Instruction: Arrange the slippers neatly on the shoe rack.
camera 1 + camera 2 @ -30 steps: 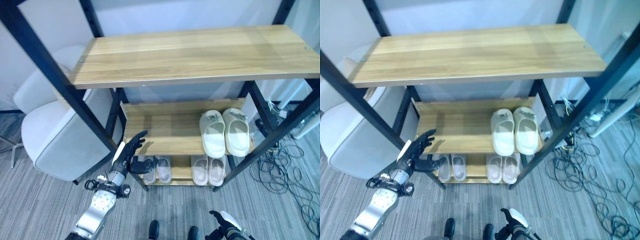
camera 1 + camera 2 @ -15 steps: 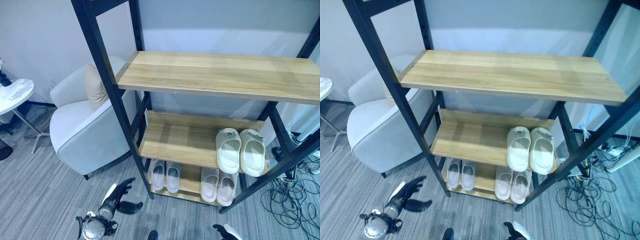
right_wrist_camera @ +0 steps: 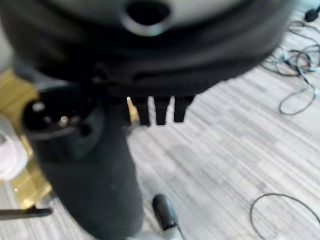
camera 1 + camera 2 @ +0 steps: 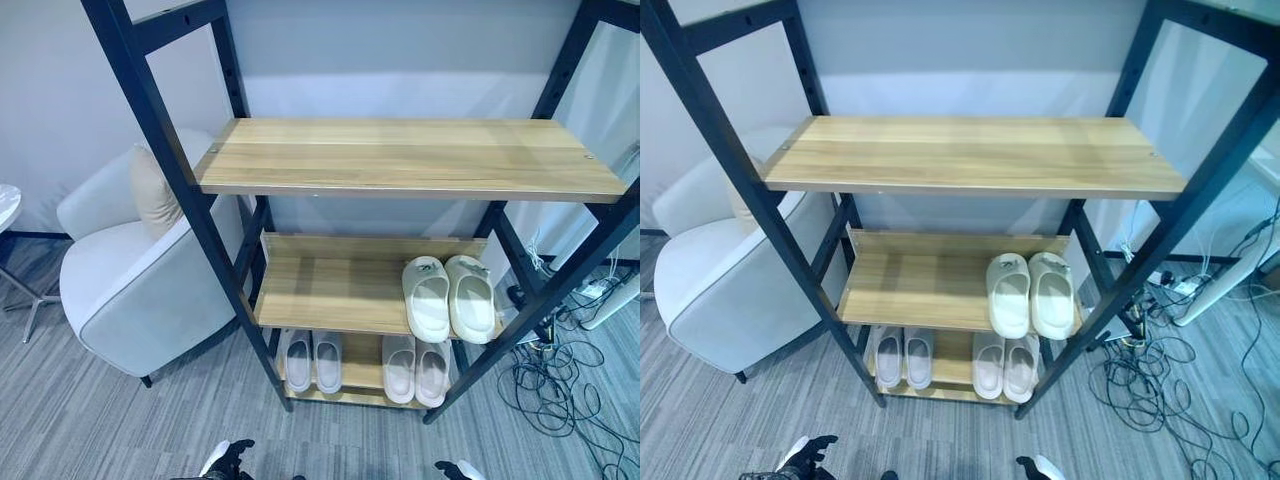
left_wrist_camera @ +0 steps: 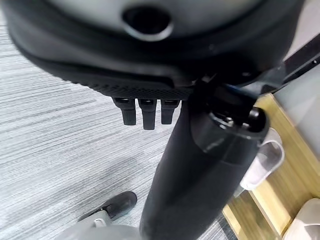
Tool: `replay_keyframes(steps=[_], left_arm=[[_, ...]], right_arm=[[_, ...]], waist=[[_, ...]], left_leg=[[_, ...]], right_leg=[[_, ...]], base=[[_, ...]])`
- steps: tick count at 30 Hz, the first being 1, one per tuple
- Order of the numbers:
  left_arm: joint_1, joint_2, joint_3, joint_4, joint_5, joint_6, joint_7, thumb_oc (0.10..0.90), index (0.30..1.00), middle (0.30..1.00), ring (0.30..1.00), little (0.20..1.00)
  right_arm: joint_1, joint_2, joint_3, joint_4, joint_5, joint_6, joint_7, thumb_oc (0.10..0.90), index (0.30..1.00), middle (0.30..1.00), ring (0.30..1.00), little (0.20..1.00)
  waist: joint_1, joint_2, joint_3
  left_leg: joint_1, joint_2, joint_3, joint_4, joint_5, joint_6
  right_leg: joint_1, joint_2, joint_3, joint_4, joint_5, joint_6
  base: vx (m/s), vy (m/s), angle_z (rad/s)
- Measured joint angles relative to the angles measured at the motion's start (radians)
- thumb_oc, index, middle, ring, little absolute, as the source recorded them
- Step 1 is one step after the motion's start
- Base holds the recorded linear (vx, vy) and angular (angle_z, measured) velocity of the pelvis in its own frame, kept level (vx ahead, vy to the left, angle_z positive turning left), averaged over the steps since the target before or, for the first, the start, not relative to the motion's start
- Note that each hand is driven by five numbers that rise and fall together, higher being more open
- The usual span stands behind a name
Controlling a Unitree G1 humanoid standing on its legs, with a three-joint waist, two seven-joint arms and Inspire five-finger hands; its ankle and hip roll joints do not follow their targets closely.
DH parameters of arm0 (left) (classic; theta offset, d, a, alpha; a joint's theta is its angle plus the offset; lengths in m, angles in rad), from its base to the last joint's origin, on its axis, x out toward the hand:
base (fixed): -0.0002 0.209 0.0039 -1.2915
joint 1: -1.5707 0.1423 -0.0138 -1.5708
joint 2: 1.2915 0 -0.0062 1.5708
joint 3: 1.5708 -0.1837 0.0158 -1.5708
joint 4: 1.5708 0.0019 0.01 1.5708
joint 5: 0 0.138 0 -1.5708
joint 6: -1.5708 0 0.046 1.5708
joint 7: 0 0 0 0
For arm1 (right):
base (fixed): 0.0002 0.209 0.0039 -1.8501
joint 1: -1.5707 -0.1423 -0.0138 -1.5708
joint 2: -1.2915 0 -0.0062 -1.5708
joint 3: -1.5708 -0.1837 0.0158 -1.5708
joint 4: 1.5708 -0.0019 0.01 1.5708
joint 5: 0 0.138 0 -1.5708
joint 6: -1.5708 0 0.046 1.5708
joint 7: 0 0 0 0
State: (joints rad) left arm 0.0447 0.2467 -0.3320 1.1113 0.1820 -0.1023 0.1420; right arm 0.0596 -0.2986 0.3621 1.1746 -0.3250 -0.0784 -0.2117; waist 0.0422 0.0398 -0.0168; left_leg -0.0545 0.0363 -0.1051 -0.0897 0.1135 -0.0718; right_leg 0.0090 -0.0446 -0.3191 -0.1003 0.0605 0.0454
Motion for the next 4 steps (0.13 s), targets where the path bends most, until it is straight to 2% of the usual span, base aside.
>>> replay_keyframes(steps=[4], left_arm=[[-0.005, 0.000, 0.001, 0.024, 0.008, 0.003, 0.000, 0.800, 0.900, 0.900, 0.900, 0.900]], right_arm=[[0.000, -0.001, -0.003, 0.001, 0.025, 0.001, 0.001, 0.800, 0.900, 0.900, 0.900, 0.900]], waist=[[-0.005, 0.006, -0.004]], left_leg=[[0.008, 0.005, 0.017, 0.000, -0.008, 0.001]], right_leg=[[-0.001, 0.004, 0.022, 0.000, 0.001, -0.003]], base=[[0.01, -0.003, -0.13]])
